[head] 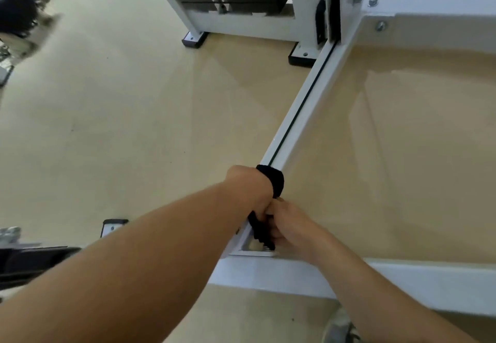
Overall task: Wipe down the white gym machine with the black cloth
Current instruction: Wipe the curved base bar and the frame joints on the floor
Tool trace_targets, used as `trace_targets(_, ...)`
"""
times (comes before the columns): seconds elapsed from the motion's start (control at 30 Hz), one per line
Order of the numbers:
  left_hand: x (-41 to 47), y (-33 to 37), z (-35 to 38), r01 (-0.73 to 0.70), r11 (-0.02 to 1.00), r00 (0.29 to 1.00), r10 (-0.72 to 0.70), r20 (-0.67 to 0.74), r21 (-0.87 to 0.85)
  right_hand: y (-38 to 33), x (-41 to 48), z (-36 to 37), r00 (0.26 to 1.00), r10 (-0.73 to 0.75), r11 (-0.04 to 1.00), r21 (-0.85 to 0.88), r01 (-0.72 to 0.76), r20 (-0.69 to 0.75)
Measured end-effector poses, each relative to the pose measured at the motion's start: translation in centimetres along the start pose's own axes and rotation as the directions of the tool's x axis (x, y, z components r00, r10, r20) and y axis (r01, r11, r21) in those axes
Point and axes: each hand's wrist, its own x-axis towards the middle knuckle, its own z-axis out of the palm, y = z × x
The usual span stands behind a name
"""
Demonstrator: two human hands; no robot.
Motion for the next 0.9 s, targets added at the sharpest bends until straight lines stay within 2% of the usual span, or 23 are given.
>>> trace_targets(0.07,-0.9,-0.4,-0.5,-0.008,0.996,0.998,0.002,0.067,0.093,0.2,-1.4,0.9,0.993,-0.089,0.961,-0.254,0.106,0.075)
trace_targets(0.1,-1.1,-0.8,-0.8,-0.033,0.993,0.998,0.026,0.058,0.116,0.4,-2.0,1.3,0.985,-0.130,0.908,-0.386,0.165,0.115)
trace_targets(0.13,-1.3,-1.1,-1.2,-0.054,0.989,0.998,0.050,0.034,0.136,0.6,-2.4,1.7,0.974,-0.177,0.865,-0.449,0.223,0.142)
trace_targets(0.2,-1.9,-1.8,-2.1,-0.065,0.981,0.997,0.054,0.059,0.185,1.2,-3.5,2.7,0.959,-0.234,0.893,-0.354,0.277,0.159)
trace_targets(0.27,-2.3,-2.8,-2.7,-0.035,0.987,0.990,0.013,0.138,0.157,1.1,-4.8,3.4,0.961,-0.239,0.965,-0.075,0.250,0.139)
trace_targets(0.33,-2.2,-3.3,-2.6,-0.021,0.998,0.990,0.013,0.137,0.057,0.4,-5.1,3.5,0.974,-0.191,0.968,0.190,0.166,0.123)
trace_targets(0.4,-2.0,-3.3,-1.7,-0.032,0.998,0.998,0.034,0.052,-0.046,-0.7,-4.4,3.0,0.985,-0.149,0.976,0.175,0.133,0.083)
trace_targets(0.47,-2.2,-2.9,-0.6,-0.044,0.992,0.998,0.039,-0.044,-0.118,-1.7,-4.5,2.8,0.986,-0.132,0.989,0.073,0.125,0.098)
trace_targets(0.6,-4.3,-3.3,1.0,-0.044,0.970,0.965,-0.020,-0.263,-0.237,-1.1,-5.6,2.7,0.950,-0.296,0.955,0.028,0.294,0.102)
trace_targets(0.7,-6.8,-4.0,3.4,-0.099,0.878,0.899,-0.124,-0.420,-0.469,-0.3,-6.9,3.0,0.874,-0.476,0.877,-0.023,0.480,0.103)
trace_targets(0.77,-8.4,-3.8,6.2,-0.216,0.761,0.798,-0.223,-0.559,-0.612,0.2,-7.4,3.5,0.819,-0.552,0.794,-0.201,0.573,0.155)
trace_targets(0.83,-9.5,-2.9,9.0,-0.272,0.672,0.693,-0.360,-0.625,-0.689,1.1,-8.0,4.1,0.770,-0.598,0.640,-0.445,0.627,0.224)
trace_targets(0.9,-9.8,-1.5,10.9,-0.197,0.702,0.654,-0.427,-0.625,-0.685,2.2,-8.2,4.5,0.712,-0.650,0.493,-0.565,0.662,0.267)
